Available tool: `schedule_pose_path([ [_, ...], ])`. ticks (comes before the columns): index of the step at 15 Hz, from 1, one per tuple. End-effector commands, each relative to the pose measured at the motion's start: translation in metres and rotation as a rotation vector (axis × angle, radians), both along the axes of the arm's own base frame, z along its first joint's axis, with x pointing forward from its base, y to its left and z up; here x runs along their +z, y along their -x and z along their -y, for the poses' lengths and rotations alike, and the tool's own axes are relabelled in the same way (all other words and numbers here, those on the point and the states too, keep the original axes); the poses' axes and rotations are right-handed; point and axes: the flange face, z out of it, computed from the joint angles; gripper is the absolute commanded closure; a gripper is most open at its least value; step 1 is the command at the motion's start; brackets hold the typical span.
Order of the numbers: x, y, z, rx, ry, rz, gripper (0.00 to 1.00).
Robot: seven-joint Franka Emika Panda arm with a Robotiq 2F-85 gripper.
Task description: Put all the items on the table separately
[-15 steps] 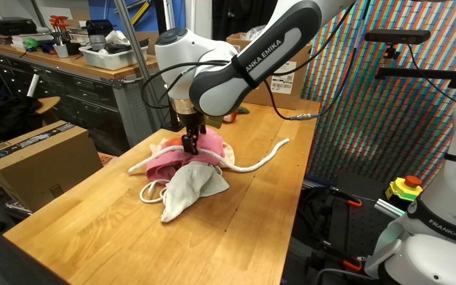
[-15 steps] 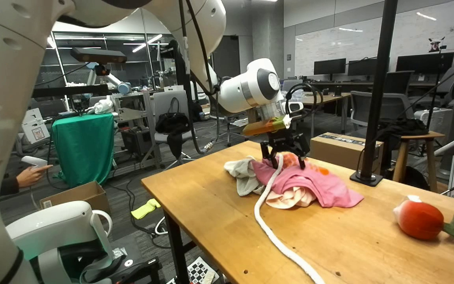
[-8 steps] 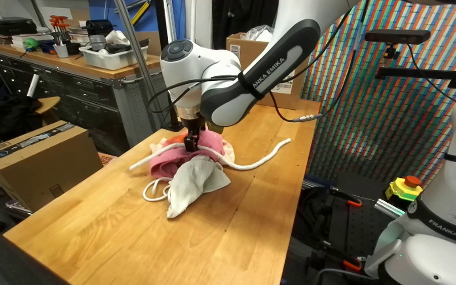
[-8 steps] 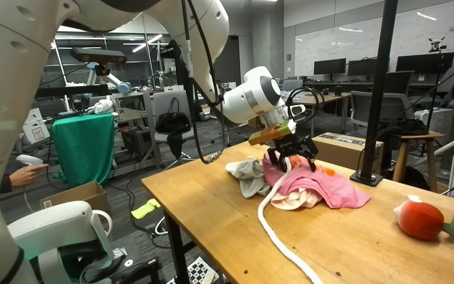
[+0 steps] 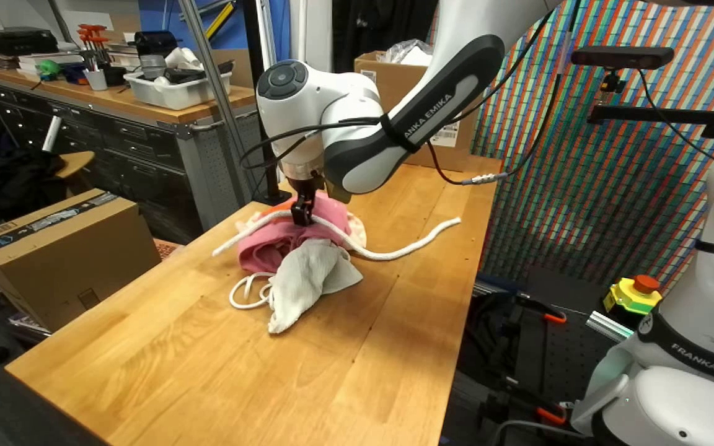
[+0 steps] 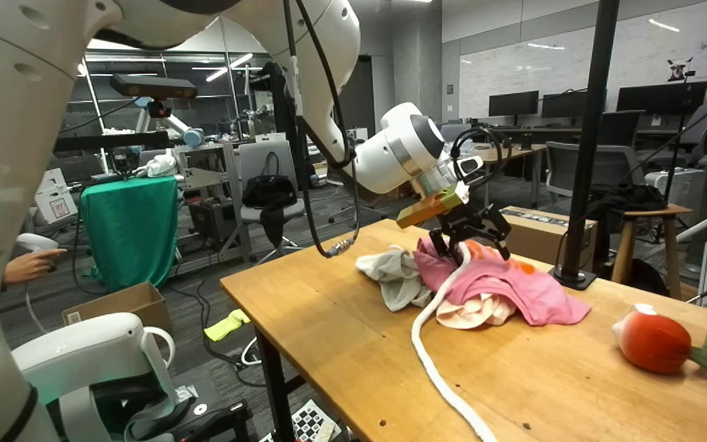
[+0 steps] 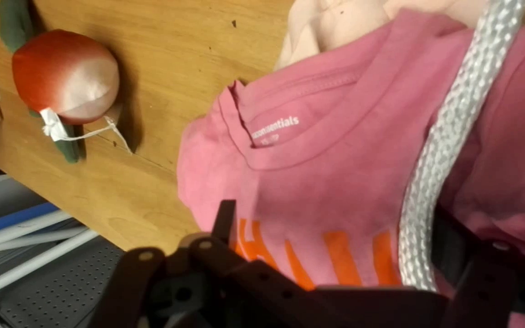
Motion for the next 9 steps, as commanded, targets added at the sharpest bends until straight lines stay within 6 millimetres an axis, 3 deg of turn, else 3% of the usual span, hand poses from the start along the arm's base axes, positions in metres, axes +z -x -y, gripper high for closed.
schedule_pose_path([
  [1, 0.018, 0.003, 0.005, -0.005, 0.028, 0.061, 0.00],
  [9, 0.032, 0.009, 0.008, 0.005, 0.097, 0.120, 0.00],
])
